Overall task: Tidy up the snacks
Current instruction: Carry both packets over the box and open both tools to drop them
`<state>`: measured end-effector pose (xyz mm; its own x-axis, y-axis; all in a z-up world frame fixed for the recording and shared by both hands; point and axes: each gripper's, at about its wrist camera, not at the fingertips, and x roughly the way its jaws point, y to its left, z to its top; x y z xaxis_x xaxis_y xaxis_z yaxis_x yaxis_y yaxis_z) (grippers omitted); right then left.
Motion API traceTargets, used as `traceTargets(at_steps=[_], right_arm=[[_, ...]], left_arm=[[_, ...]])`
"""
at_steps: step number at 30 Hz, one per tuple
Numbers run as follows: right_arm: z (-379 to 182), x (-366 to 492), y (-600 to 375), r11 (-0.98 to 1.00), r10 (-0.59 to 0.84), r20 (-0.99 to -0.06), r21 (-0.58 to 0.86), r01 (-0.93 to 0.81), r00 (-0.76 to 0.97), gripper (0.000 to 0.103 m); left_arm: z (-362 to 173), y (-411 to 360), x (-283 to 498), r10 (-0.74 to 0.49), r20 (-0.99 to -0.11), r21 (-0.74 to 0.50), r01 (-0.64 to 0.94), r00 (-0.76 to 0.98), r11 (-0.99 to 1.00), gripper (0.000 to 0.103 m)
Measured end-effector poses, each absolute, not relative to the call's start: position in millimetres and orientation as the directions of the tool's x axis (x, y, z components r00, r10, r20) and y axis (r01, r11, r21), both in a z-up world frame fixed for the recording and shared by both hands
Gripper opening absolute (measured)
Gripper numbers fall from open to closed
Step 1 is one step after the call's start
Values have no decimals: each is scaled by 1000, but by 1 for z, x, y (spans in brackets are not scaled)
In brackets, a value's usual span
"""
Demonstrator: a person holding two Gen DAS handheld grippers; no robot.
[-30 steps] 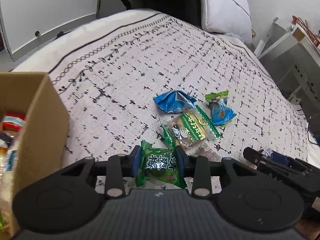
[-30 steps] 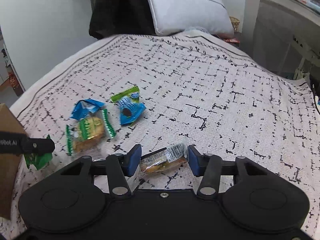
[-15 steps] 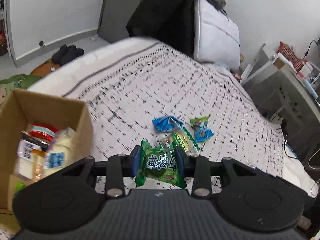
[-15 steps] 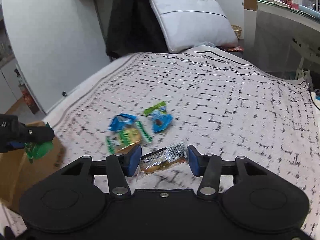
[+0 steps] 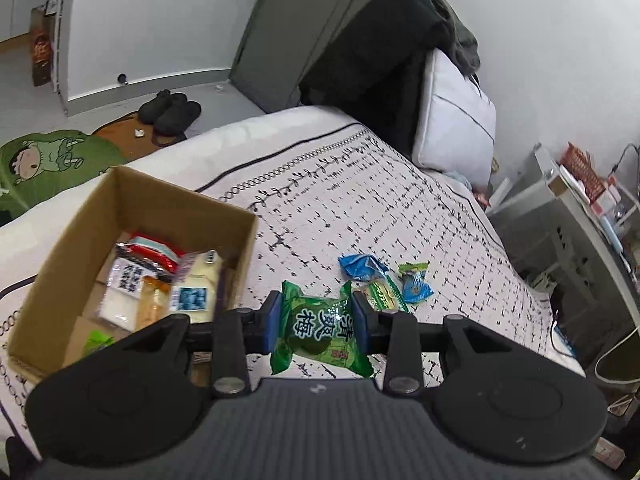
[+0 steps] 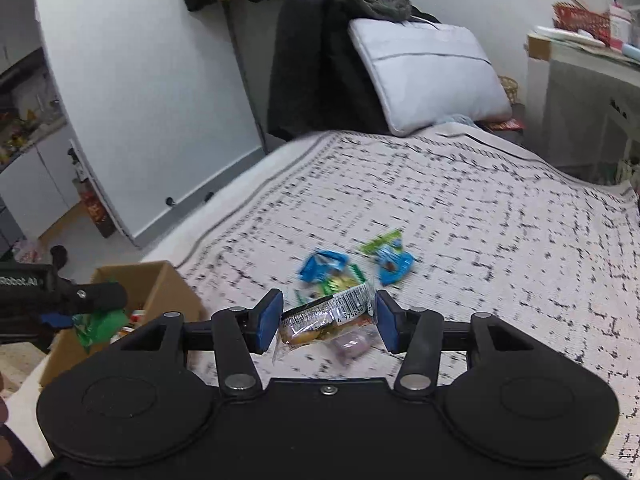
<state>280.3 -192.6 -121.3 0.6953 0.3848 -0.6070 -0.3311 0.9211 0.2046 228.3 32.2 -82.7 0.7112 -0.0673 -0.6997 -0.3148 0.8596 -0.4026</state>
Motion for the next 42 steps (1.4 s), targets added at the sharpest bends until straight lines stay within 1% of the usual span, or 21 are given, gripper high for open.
traceTargets(at_steps=[9,13,22,27,34,39,41,42], right_arm=[[-101,266,-155,893,443,-585,222,-392,679,49],[-99,259,-136,881,464,-587,227,-416,663,49],[-97,247,-92,853,504,-598,229,-469,623,49],[-96,240,-70,838,521,-603,226,-496,604,49],[-100,231,-43,819,539,-616,225,-527,574,49],[-106,225,-29,812,539,-639,220,-541,549,49],[-107,223,-25,807,541,-647,220,-548,537,50],[-108,221,-24,804,542,-652,219,-553,531,53]], left_arm=[[-73,62,211,-27,-702,-427,-391,712,815,36],[-73,73,208,15,-731,-388,-433,682,813,36],[-77,107,198,18,-746,-422,-494,666,760,37],[-75,122,189,18,-738,-445,-506,675,739,37],[-82,138,185,9,-748,-460,-528,664,714,37],[-85,142,185,31,-763,-431,-544,646,720,42],[-87,145,186,32,-768,-428,-550,640,717,51],[-89,147,186,25,-769,-436,-552,639,710,53]])
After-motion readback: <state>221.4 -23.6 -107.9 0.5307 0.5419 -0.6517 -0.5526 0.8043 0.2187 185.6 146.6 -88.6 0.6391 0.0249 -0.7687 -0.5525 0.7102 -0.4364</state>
